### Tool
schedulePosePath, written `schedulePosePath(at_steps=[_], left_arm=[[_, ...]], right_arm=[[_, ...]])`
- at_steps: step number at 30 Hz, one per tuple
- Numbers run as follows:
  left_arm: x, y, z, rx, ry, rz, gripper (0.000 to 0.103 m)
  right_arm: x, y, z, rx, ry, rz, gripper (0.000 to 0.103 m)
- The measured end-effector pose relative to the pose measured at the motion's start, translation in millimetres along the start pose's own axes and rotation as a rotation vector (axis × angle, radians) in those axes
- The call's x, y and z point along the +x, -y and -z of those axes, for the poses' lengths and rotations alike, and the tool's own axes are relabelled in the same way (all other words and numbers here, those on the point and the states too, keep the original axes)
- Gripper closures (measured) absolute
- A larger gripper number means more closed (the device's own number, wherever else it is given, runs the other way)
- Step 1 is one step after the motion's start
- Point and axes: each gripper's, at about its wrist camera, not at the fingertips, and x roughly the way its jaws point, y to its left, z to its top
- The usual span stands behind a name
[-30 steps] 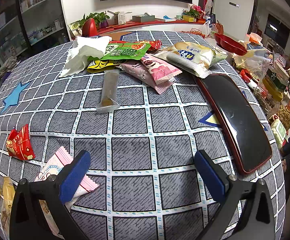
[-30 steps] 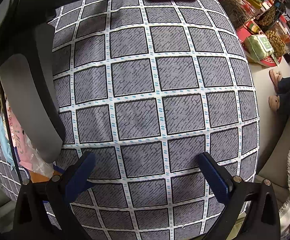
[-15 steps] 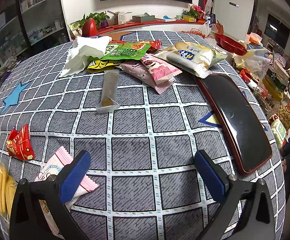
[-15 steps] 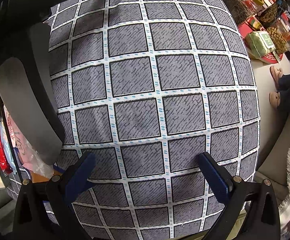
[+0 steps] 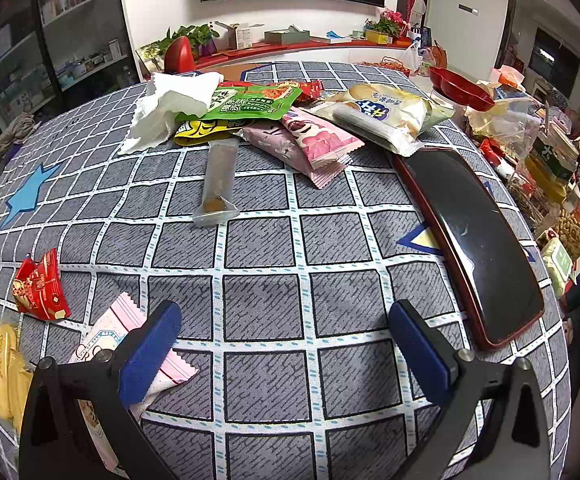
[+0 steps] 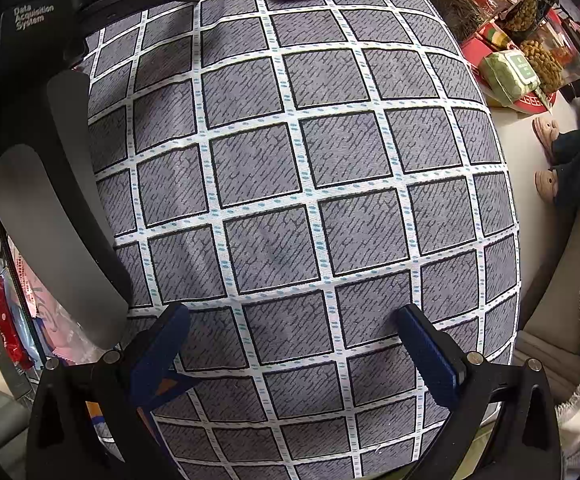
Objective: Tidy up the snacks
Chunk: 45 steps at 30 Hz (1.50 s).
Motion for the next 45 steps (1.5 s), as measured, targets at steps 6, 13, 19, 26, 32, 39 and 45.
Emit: schedulePosePath(at_steps=[6, 13, 19, 26, 32, 39, 45], left_arm=[[-0.3, -0.2, 0.1, 0.000, 0.000, 0.000, 0.000], [-0.2, -0.2, -1.3, 0.016, -0.014, 0.003, 0.000], [5.1, 2.0, -20.6, 0.146, -0.318, 0.086, 0.000], [-38.6, -29.2, -27.0, 0.159, -0.359, 0.110, 0.000], [-62.4, -55.9, -21.4, 0.170, -0.404, 0.080, 0.000], [-81.4, -91.0, -11.6, 0.164, -0.397, 0.031, 0.000], [-89.3, -161.9, 43.3, 0.086, -0.479, -0.017, 0.000]], right_arm=[[5.9, 3.4, -20.4, 0.001, -0.047, -0.001, 0.000], [19.4, 0.4, -66.6, 0.006, -0.115, -0.002, 0.000], [27.8, 0.3, -93.4, 0.008, -0.126, -0.001, 0.000], [27.3, -2.1, -89.0, 0.013, -0.097, 0.003, 0.000], [25.9, -2.1, -87.4, 0.012, -0.083, 0.005, 0.000], [25.7, -1.8, -95.2, 0.009, -0.084, 0.006, 0.000], [28.6, -0.1, -94.5, 0.005, -0.115, 0.009, 0.000]])
